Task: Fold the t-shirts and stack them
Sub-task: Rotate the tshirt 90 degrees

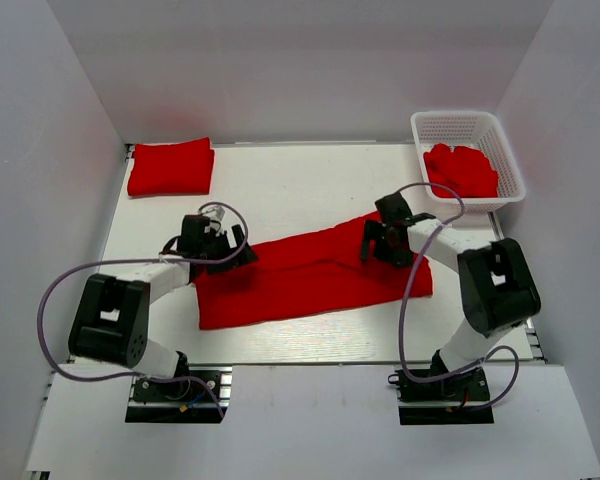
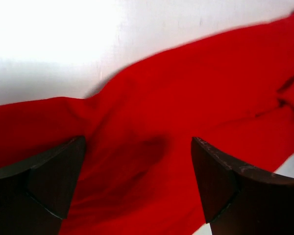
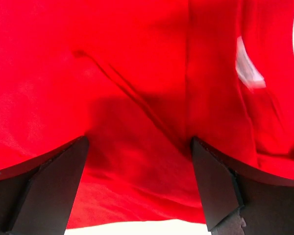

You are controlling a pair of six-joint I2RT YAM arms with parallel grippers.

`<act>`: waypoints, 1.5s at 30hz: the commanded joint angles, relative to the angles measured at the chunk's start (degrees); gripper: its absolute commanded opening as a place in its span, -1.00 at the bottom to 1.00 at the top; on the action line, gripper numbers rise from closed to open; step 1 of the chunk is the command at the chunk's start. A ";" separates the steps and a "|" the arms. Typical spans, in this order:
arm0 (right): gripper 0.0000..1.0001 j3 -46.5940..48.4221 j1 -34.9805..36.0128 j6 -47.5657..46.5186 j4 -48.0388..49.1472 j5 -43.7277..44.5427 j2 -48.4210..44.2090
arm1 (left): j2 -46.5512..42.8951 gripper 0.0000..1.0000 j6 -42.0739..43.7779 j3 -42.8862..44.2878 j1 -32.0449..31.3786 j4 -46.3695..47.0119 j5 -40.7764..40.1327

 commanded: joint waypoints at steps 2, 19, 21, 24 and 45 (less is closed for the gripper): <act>0.81 8.75 -0.10 0.44 1.95 0.06 6.95 | -5.09 1.00 -4.77 -8.87 -2.06 -9.44 -2.05; 0.81 64.19 1.05 -4.04 8.45 -37.62 52.56 | -9.87 1.00 -13.31 -17.07 -18.22 -13.23 17.55; 0.81 65.46 1.84 -3.17 9.16 -37.39 54.33 | -6.02 1.00 -12.26 -13.05 -20.87 -12.53 19.91; 0.81 64.85 2.10 -4.39 11.18 -34.67 51.71 | -4.15 1.00 -7.52 -4.71 -25.00 -16.98 18.71; 0.81 42.00 8.34 -13.89 -0.94 -15.94 23.48 | -6.80 1.00 -13.49 19.23 -15.79 -35.46 -34.75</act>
